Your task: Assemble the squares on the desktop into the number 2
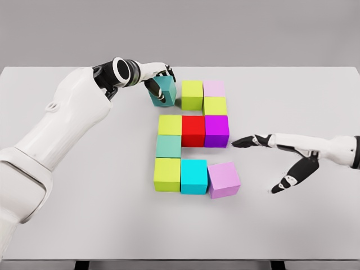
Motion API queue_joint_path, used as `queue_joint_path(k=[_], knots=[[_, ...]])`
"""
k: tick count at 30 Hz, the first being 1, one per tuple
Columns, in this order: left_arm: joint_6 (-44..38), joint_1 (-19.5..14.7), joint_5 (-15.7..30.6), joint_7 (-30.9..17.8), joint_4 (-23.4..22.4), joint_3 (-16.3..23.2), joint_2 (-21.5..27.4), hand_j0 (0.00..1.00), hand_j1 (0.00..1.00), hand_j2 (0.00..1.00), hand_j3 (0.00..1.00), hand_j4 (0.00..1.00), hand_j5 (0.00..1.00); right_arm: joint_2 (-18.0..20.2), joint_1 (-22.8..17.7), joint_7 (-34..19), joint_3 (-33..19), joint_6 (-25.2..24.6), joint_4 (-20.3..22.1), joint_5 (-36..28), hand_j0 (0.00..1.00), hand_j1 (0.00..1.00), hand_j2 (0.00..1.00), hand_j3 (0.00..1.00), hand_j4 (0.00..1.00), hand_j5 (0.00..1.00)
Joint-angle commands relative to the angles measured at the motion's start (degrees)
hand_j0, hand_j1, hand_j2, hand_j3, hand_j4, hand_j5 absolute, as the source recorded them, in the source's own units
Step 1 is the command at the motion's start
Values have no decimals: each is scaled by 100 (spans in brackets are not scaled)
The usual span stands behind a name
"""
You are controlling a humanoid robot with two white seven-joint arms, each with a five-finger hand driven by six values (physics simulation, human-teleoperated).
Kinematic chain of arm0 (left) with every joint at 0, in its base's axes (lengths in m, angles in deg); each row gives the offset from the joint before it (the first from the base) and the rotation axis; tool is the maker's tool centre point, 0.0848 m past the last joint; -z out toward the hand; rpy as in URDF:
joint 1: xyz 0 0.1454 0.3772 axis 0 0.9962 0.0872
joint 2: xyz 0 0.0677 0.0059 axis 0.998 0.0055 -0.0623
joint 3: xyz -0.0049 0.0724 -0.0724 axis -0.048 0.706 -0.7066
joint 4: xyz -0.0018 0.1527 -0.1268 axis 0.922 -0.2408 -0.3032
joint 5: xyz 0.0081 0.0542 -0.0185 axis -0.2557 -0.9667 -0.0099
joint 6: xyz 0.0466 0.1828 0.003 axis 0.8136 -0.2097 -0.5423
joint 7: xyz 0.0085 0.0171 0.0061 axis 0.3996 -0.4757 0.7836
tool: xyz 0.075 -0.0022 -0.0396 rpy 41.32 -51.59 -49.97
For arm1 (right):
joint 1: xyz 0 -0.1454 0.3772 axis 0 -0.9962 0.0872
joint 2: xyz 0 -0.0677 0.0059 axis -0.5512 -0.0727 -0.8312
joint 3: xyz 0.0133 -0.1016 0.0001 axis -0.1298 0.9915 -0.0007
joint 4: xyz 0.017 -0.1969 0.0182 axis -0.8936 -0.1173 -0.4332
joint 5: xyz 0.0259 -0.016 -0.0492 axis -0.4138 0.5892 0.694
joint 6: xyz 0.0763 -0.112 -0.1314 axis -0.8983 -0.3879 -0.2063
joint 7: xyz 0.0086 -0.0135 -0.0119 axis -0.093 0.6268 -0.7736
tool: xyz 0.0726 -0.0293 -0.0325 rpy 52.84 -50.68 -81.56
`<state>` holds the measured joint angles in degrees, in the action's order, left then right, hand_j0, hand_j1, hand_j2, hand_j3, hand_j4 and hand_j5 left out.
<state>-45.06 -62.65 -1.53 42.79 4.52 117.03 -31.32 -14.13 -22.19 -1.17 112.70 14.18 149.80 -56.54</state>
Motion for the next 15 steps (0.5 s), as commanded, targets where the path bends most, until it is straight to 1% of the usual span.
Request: queue_joint_path(k=[1,3,4,5,6,8,10,11,12,13,15], knots=[[6,0,10,11,2,-6,1,38,38,38,38,38,38,700,18,1,-25,855,114,113,100,100,100,100,100,100],[6,0,10,11,-15,-6,1,38,38,38,38,38,38,981,53,1,-95,1341,114,552,100,100,100,100,100,100],[6,0,2,11,-42,-6,1,38,38,38,38,38,38,1157,62,1,-95,1341,122,868,100,100,100,100,100,100],[15,-9,10,11,-59,-6,1,40,40,40,40,40,40,1280,106,1,-95,1341,122,1141,100,100,100,100,100,100],[15,0,10,11,-59,-6,1,42,42,42,42,42,42,1350,123,1,-86,1341,122,1247,100,100,100,100,100,100],[15,-9,10,11,-59,-6,1,48,48,48,48,48,48,1324,115,1,-69,1341,122,1511,100,100,100,100,100,100],[15,-9,2,11,-59,-6,-8,49,49,49,49,49,49,1307,123,1,-34,1341,122,1537,100,100,100,100,100,100],[15,0,2,11,-59,-6,1,52,52,52,52,52,52,1280,123,1,-34,1341,122,1546,100,100,100,100,100,100],[15,0,10,11,-59,-6,1,54,54,54,54,54,54,1236,123,1,-34,1341,122,1633,100,100,100,100,100,100],[15,0,2,11,-68,-6,1,55,55,55,55,55,55,1113,132,1,-34,1341,122,1721,100,100,100,100,100,100],[15,0,10,11,-68,-6,1,56,56,56,56,56,56,1052,141,1,-34,1341,122,1871,100,100,100,100,100,100]])
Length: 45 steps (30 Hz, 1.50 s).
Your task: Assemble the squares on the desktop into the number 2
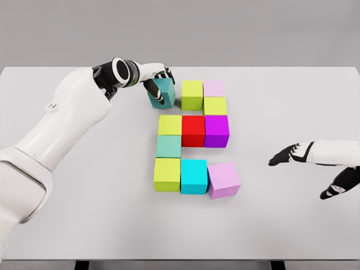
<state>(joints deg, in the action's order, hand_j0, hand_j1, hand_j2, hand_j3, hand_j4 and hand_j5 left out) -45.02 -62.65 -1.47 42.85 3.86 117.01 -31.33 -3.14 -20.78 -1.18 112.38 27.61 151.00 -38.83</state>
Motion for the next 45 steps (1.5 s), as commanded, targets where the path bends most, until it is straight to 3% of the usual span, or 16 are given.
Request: queue_joint_path(k=[1,7,10,15,19,23,27,35,37,40,42,45], knots=[[10,0,-4,5,-2,-4,3,57,57,57,57,57,57,-206,0,1,-1,-3,3,293,100,100,100,100,100,100],[10,-9,-4,5,-37,-4,-6,58,58,58,58,58,58,-531,-9,1,16,-3,-6,486,100,100,100,100,100,100],[28,-44,-250,5,-283,-13,-164,67,67,67,67,67,67,-672,-26,1,34,-3,3,565,100,100,100,100,100,100],[28,-79,-268,5,-301,-22,-164,69,69,69,69,69,69,-769,-44,1,69,-3,3,767,100,100,100,100,100,100],[28,-141,-277,5,-441,-22,-199,87,87,87,87,87,87,-760,-44,1,69,-3,-6,900,100,100,100,100,100,100],[28,-149,-277,5,-441,-66,-217,96,96,96,96,96,96,-760,-9,1,60,-3,-6,1225,100,100,100,100,100,100],[28,-149,-277,5,-450,-66,-226,97,97,97,97,97,97,-769,26,1,7,-672,3,1813,100,100,100,100,100,100],[46,-158,-277,5,-310,-127,-173,100,100,100,100,100,100,-883,61,1,16,-752,3,2192,100,100,100,100,100,100],[46,-132,-268,5,-29,-145,-6,100,100,100,100,100,100,-962,61,1,25,-760,3,2297,100,100,100,100,100,100],[72,-62,-162,5,894,-180,591,100,100,100,100,100,100,-1147,61,1,60,-919,3,2473,100,100,100,100,100,100],[98,-18,-145,5,1237,-259,855,100,100,100,100,100,100,-1200,61,1,69,-910,3,2490,100,100,100,100,100,100],[98,474,-136,5,2388,-496,1699,100,100,100,100,100,100,-1235,61,1,156,-910,3,2499,100,100,100,100,100,100]])
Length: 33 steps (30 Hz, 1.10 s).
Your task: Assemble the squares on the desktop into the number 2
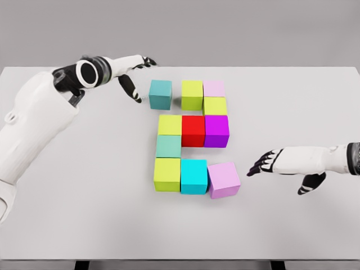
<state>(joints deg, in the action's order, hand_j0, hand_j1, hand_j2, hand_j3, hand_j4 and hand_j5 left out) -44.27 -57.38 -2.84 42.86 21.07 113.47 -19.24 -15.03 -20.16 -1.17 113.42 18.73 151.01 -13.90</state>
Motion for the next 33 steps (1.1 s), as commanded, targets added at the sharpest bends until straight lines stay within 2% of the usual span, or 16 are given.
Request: queue_joint_path(k=[1,3,7,9,12,15,17,20,21,25,29,33], knots=[[14,18,1,3,764,-196,691,100,100,100,100,100,100,-46,0,1,96,-22,2,6,100,100,100,100,100,100],[23,70,1,3,808,-196,1008,100,100,100,100,100,100,-37,0,1,105,-4,2,6,100,100,100,100,100,100],[41,439,-25,3,1089,-90,1359,100,100,100,100,100,100,-54,0,1,175,31,2,33,100,100,100,100,100,100],[207,405,-16,3,1317,393,1597,100,100,100,100,100,100,-98,0,1,210,31,2,42,100,100,100,100,100,100],[647,273,-7,3,1511,806,1799,100,100,100,100,100,100,-134,0,1,210,40,2,77,100,100,100,100,100,100],[744,-175,107,3,1362,1676,1799,100,100,100,100,100,100,-142,0,1,219,48,2,77,100,100,100,100,100,100],[744,-307,151,3,1133,1992,1729,100,100,100,100,100,100,-151,0,1,219,75,2,77,100,100,100,100,100,100],[753,-351,151,3,571,2081,1430,100,100,100,100,100,100,-186,0,1,219,101,2,77,100,100,100,100,100,100],[753,-351,151,3,509,2125,1404,100,100,100,100,100,100,-195,0,1,219,101,2,77,100,100,100,100,100,100],[761,-351,142,3,474,2160,1395,100,100,100,100,100,100,-195,0,1,219,189,11,77,100,100,100,100,100,100],[762,-571,142,3,483,2538,1386,100,100,100,100,100,100,-195,0,1,263,268,11,77,100,100,100,100,100,100],[762,-641,124,3,474,2564,1281,100,100,100,100,100,100,-195,0,1,272,365,11,77,100,100,100,100,100,100]])
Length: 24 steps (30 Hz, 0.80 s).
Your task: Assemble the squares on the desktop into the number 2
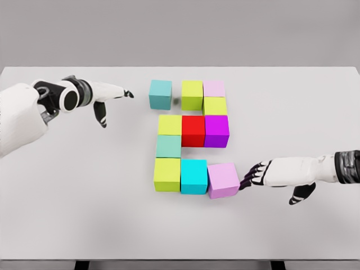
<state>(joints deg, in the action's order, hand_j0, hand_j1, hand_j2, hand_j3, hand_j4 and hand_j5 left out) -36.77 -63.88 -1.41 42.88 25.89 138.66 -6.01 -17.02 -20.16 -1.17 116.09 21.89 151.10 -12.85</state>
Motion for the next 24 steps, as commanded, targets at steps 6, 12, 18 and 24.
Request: queue_joint_path(k=[6,12,18,24], knots=[[12,-97,-37,1,-149,203,-192,100,100,100,100,100,100,4,0,1,32,137,2,-29,100,100,100,100,100,100],[3,-237,-37,1,-491,362,-394,100,100,100,100,100,100,-57,26,1,32,260,11,-29,100,100,100,100,100,100],[3,-281,-54,1,-729,362,-587,100,100,100,100,100,100,-66,35,1,32,339,2,-29,100,100,100,100,100,100],[3,-308,-54,1,-729,370,-719,100,100,100,100,100,100,-4,26,1,32,524,2,-29,100,100,100,100,100,100]])
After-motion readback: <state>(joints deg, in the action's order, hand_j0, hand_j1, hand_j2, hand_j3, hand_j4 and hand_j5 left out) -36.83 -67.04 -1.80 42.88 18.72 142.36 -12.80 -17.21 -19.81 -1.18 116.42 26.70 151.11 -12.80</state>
